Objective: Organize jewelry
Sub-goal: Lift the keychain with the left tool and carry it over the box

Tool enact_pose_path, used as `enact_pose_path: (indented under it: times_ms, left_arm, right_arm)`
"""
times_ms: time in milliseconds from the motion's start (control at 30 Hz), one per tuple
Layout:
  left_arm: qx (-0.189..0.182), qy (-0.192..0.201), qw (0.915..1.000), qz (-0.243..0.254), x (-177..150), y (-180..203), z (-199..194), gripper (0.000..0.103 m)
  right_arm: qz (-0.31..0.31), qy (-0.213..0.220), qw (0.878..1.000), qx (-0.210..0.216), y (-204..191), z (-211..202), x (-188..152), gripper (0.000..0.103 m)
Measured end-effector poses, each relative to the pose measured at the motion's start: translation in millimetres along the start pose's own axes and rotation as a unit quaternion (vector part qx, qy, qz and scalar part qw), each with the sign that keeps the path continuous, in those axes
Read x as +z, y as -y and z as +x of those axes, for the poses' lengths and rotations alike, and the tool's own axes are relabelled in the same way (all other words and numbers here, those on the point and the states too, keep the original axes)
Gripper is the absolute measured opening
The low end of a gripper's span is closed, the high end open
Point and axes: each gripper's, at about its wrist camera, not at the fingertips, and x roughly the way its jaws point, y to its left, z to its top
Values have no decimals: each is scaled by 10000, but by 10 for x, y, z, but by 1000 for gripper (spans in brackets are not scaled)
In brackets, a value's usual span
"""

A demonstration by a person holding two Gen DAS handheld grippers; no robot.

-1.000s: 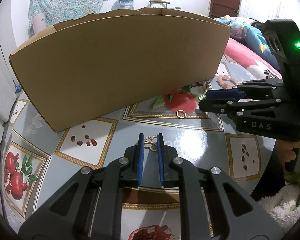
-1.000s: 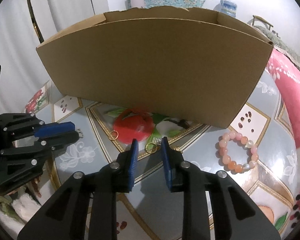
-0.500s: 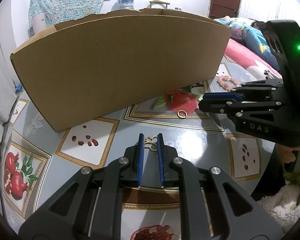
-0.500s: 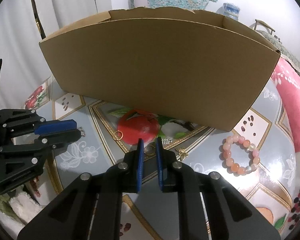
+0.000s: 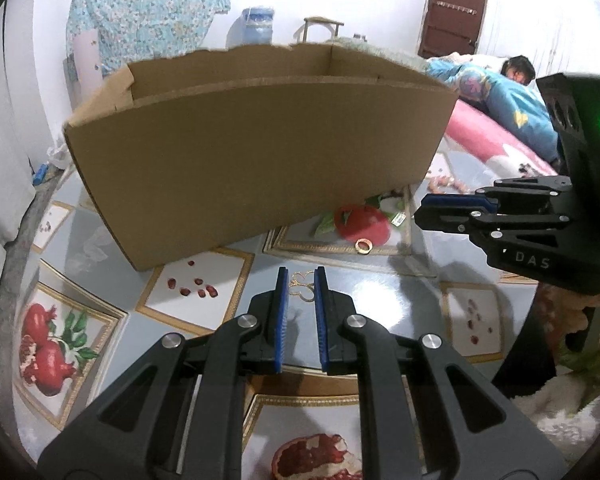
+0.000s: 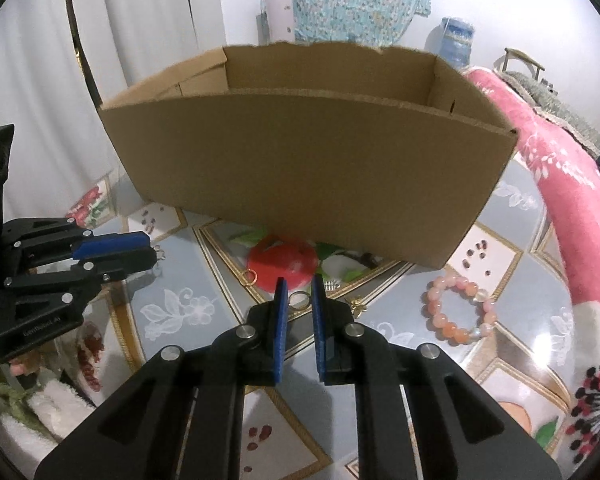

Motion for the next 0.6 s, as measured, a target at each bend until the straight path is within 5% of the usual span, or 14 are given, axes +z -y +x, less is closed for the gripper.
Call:
enact_pose_path:
  times_ms: [200,433,600]
  left_arm:
    - [-120,416,9990,109,170,106,-330,12]
    - [-515,1079,9926,217,802,128,-693,12]
    - [-587,610,9964,72,1402,-76,-319,12]
  right_arm:
    - [-29,435,9990,110,1,-366,133,12]
    - [-282,1279,9905,418,75,-829,580,12]
    - [-251,1246,9881,869,386,-680,1131,12]
